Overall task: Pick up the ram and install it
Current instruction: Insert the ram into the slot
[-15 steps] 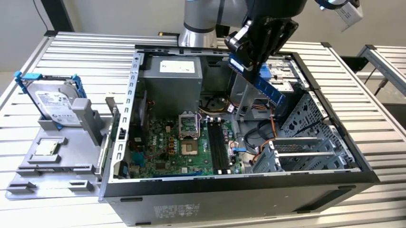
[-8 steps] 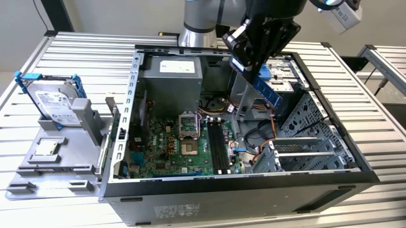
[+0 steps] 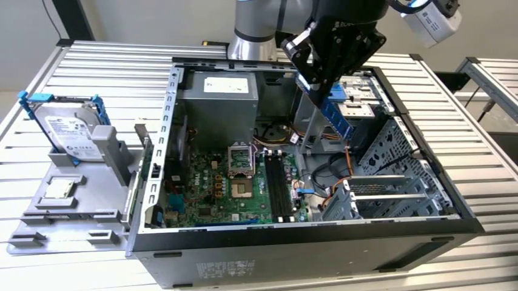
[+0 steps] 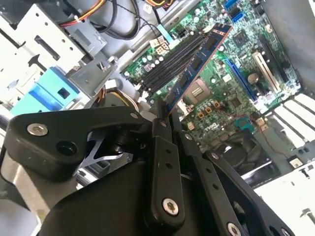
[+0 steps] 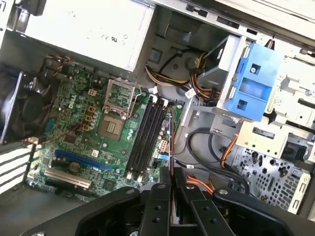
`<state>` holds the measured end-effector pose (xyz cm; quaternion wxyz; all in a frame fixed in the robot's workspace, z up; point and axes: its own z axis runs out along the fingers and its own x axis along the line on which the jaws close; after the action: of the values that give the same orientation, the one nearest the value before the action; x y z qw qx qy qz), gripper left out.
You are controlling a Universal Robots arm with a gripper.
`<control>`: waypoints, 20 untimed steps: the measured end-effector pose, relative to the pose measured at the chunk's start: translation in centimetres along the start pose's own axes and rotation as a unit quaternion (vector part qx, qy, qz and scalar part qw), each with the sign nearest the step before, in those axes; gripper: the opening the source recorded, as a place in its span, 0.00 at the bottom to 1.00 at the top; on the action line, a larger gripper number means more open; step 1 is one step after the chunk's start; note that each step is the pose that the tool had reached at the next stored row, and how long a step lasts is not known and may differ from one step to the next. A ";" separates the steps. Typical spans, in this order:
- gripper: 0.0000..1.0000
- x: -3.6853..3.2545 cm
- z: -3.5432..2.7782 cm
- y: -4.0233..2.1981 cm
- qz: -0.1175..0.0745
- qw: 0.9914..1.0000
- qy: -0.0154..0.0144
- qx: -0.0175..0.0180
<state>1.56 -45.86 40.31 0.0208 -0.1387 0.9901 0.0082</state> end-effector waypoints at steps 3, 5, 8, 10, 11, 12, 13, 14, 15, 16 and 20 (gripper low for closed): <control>0.00 0.00 0.01 0.00 0.019 1.000 0.002 0.000; 0.00 0.00 0.01 0.00 0.031 1.000 0.003 0.000; 0.00 0.00 0.01 0.00 0.050 0.999 0.004 0.001; 0.00 0.00 0.01 0.00 0.063 0.998 0.005 0.001; 0.00 0.00 0.01 0.00 0.068 0.998 0.006 0.001; 0.00 0.00 0.02 0.00 0.074 0.997 0.006 0.001; 0.00 0.00 0.01 0.00 0.079 0.997 0.006 0.001; 0.00 0.00 0.02 0.00 0.084 0.996 0.007 0.001; 0.00 0.00 0.01 0.00 0.087 0.996 0.007 0.001; 0.00 0.00 0.02 0.00 0.088 0.996 0.007 0.001; 0.00 0.00 0.05 0.00 0.088 0.996 0.007 0.002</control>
<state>1.56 -45.86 40.27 0.0129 -0.0507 0.9986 0.0072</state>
